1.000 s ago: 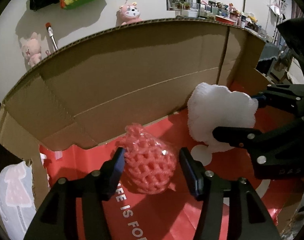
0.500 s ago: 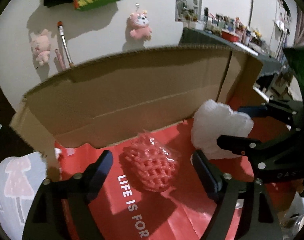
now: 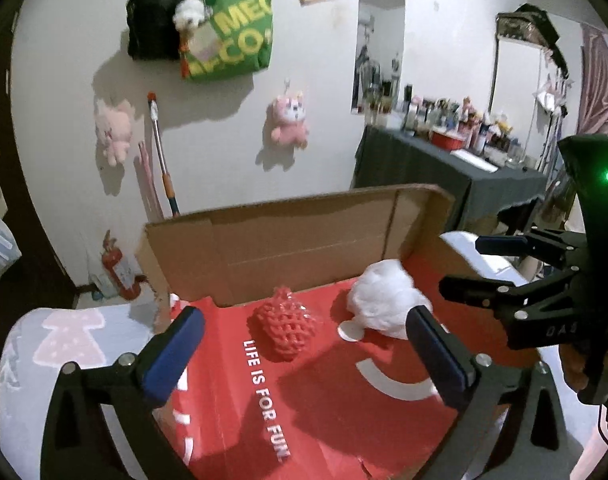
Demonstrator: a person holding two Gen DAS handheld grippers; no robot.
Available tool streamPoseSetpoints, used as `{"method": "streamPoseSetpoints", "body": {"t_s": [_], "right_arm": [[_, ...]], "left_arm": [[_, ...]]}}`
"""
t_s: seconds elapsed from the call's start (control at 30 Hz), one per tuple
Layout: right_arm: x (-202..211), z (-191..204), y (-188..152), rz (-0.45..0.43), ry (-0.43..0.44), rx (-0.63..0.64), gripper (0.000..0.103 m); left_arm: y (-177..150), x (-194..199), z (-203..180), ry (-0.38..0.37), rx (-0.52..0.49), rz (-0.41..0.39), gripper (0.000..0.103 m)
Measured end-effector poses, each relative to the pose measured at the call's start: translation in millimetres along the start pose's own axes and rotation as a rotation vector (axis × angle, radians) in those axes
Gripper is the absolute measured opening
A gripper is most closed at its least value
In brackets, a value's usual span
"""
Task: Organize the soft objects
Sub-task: 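Lift both tools out of the box back toward the table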
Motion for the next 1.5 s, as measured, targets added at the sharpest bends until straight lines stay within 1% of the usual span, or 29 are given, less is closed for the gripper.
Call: {"method": "streamPoseSetpoints", "body": {"t_s": [0.07,0.23,0.37,0.4,0.47,0.5,0.6,0.7,0.87,1.0,1.1,1.2,1.3,1.4,1.5], "right_arm": [[21.9,5.0,2.5,-0.041,0.000,0.012,0.090],[77.0,20.1,-0.1,-0.131,0.003,0.034,0.090],[120.3,31.6,-7.8,-0.210,-0.004,0.046,0.090],[130.2,34.5,-10.8,-0.229,0.002,0.043,0.091],[149.6,39.4,-17.2,-0.264,0.009,0.043,0.096],[161.0,43.3,-21.6,-0.289,0.005,0.054,0.096],[184.5,52.7,-34.3,-0.336,-0.006,0.080,0.097],[208.4,62.3,-50.4,-0.385,-0.011,0.087,0.097],[239.4,73.8,-76.1,-0.448,-0.015,0.086,0.097],[253.8,81.6,-100.3,-0.468,-0.029,0.095,0.099],[259.8,83.0,-119.7,-0.472,-0.049,0.099,0.099],[259.4,82.7,-140.2,-0.467,-0.067,0.080,0.099],[252.2,81.6,-163.0,-0.452,-0.083,0.057,0.099],[239.5,77.5,-185.5,-0.429,-0.109,0.032,0.099],[223.5,71.8,-207.4,-0.395,-0.136,0.010,0.099]], "left_arm": [[3.3,20.5,-3.7,0.004,-0.004,-0.039,0.103],[8.1,71.4,-13.9,0.017,0.015,-0.129,0.103],[4.2,108.8,-19.1,0.033,-0.001,-0.192,0.103],[2.9,116.7,-20.2,0.036,-0.005,-0.206,0.103],[-2.0,135.6,-23.2,0.041,-0.007,-0.242,0.103],[-4.4,143.6,-24.7,0.042,-0.008,-0.256,0.103],[-13.7,167.0,-30.7,0.050,-0.011,-0.303,0.103],[-22.2,184.7,-39.9,0.041,-0.006,-0.328,0.103],[-42.7,211.7,-58.0,0.042,-0.034,-0.381,0.103],[-62.9,220.5,-69.3,0.007,-0.017,-0.369,0.103],[-81.3,224.8,-76.0,0.029,-0.030,-0.371,0.103],[-102.8,225.3,-79.5,0.044,-0.034,-0.353,0.103],[-125.5,220.1,-80.9,0.053,-0.015,-0.318,0.103],[-146.8,210.6,-81.0,0.068,-0.023,-0.280,0.103],[-168.6,199.3,-79.9,0.067,-0.019,-0.225,0.103]]}}
Point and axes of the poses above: each gripper's, at about its wrist camera, not at the fingertips, and x roughly against the way its jaws point, z to its left, y to its top, the point moved 5 cm from there along -x, roughly the way its jaws point, and after that the axes turned 13 degrees about -z, right-handed, at the moved point
